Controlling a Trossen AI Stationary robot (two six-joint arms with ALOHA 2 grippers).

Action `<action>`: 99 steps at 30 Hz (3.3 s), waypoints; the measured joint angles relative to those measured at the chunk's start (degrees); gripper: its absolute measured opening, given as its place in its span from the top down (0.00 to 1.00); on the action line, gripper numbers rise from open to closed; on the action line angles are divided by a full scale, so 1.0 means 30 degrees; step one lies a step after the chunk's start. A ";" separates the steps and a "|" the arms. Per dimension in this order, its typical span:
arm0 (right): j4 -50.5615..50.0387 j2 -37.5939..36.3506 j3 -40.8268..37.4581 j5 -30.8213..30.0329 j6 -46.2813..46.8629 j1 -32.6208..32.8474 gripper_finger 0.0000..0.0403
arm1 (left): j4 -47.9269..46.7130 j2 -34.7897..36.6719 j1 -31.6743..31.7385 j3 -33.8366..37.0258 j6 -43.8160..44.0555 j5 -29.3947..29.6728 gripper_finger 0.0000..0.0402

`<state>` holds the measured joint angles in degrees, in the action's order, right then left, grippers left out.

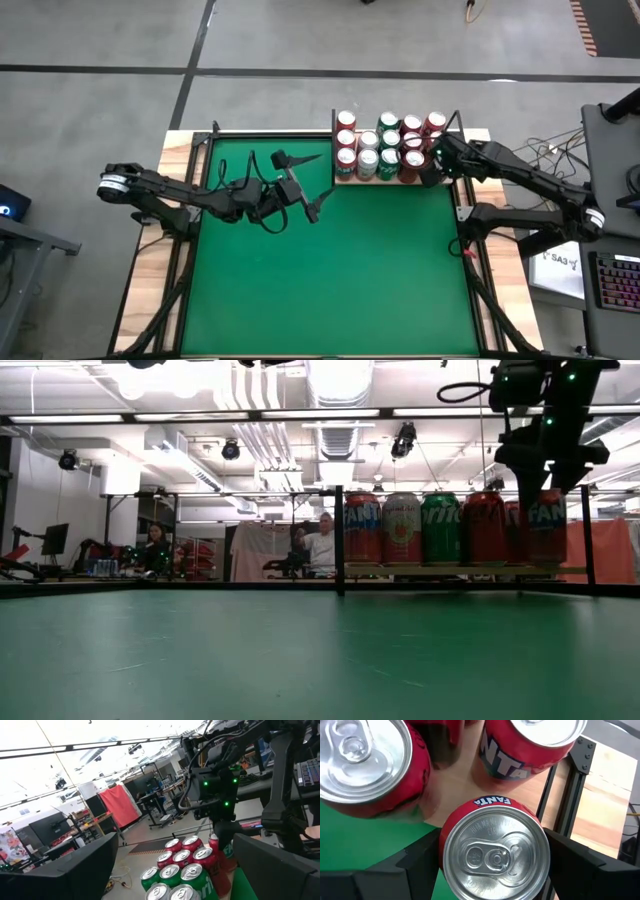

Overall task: Place canned beverage on shelf
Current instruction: Put the red soda can on the shelf aligned with the other red soda cans

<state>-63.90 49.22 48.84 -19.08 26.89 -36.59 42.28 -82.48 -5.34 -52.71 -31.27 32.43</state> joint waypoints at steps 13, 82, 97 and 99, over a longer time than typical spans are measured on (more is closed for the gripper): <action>0.1050 0.0226 -0.0176 -0.0191 -0.0475 -0.0325 0.29 | -0.0015 -0.0007 0.0036 0.0000 0.0007 -0.0018 0.06; 0.1159 0.0364 0.2294 -0.1945 -0.1327 -0.0286 0.18 | -0.0049 -0.0015 0.0051 0.0000 0.0216 -0.0003 0.06; -0.8106 0.1414 0.5552 0.5680 -0.0463 -0.0267 0.79 | -0.0291 -0.0015 0.0051 0.0000 -0.0748 0.0348 0.06; -0.8307 0.1479 0.4993 0.5597 -0.0601 -0.0274 0.92 | -0.0291 -0.0015 0.0058 0.0000 -0.0923 0.0721 0.06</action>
<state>-88.82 53.66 63.82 -2.29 25.08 -37.41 41.41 -82.52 -5.17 -52.71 -34.04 34.60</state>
